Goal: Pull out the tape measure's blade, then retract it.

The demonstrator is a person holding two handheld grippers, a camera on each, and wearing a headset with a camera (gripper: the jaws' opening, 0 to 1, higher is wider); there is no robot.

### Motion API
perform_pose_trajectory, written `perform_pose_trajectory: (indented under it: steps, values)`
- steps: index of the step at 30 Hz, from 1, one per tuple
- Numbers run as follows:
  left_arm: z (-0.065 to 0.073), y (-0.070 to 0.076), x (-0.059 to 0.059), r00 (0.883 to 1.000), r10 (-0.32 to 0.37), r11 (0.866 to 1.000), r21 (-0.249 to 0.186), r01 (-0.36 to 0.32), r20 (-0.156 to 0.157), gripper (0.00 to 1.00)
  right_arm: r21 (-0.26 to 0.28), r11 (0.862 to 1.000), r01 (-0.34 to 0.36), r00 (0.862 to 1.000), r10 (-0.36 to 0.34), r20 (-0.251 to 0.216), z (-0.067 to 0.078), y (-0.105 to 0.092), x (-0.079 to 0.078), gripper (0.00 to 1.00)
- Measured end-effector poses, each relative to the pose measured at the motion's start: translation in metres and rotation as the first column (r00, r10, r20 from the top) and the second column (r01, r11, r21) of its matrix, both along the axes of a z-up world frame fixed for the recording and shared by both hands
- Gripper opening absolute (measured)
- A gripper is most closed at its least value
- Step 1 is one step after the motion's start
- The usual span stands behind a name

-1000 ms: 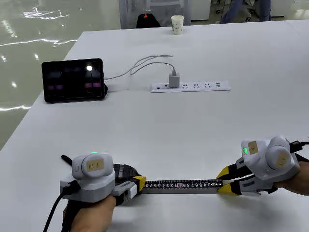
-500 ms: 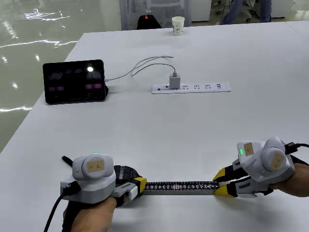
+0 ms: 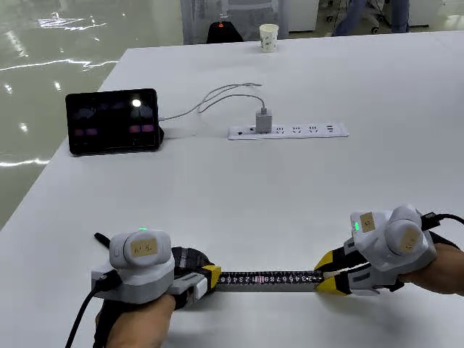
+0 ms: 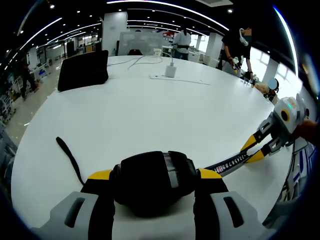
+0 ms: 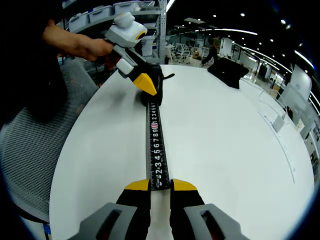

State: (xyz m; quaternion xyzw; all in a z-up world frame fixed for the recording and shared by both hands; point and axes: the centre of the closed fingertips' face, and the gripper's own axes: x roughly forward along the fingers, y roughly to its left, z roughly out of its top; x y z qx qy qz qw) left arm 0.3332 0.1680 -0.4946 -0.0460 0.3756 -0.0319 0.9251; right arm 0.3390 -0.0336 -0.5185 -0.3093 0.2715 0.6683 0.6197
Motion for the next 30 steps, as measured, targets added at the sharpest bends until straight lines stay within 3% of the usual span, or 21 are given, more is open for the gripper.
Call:
perform_pose_trajectory:
  steps: [30]
  values:
    - [0.000,0.000,0.000,1.000,-0.004,1.000,-0.012,0.003,-0.005,0.59,0.024,1.000,-0.018,1.000,0.018,-0.007,0.001,0.026,-0.003,0.10]
